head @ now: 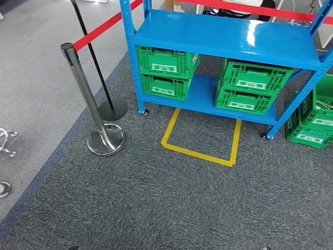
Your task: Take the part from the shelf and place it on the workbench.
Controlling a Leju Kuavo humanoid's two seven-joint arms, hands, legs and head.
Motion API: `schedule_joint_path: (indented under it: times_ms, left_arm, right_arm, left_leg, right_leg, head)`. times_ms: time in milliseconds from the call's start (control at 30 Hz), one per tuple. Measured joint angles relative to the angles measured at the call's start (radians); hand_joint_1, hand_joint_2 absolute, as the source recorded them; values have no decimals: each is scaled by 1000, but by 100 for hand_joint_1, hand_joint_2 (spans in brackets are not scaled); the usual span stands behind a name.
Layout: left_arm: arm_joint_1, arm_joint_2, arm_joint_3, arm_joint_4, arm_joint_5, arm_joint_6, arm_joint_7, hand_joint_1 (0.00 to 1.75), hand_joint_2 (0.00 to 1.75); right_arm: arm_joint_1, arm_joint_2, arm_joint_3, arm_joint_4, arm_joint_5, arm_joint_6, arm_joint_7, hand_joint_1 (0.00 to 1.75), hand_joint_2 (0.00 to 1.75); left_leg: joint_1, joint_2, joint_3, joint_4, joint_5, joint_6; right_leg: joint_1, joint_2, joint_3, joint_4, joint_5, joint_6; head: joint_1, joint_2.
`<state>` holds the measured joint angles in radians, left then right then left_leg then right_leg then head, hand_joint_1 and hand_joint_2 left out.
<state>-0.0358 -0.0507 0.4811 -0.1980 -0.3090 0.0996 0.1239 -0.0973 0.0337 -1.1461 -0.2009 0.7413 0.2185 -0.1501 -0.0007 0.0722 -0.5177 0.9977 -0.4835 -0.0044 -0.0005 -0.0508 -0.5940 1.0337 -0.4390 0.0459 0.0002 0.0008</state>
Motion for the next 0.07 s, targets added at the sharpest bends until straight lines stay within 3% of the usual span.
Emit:
schedule_joint_path:
  times_ms: [67]
  left_arm:
    - [-3, 2, 3, 0, -7, -7, 6, 0, 175]
  right_arm:
    - [2, -4, 10, 0, 55, -40, 41, 0, 0]
  left_leg:
    - [-1, 10, 4, -2, -1, -6]
  right_leg:
    - [2, 15, -1, 0, 0, -10]
  head:
    - [0, 0]
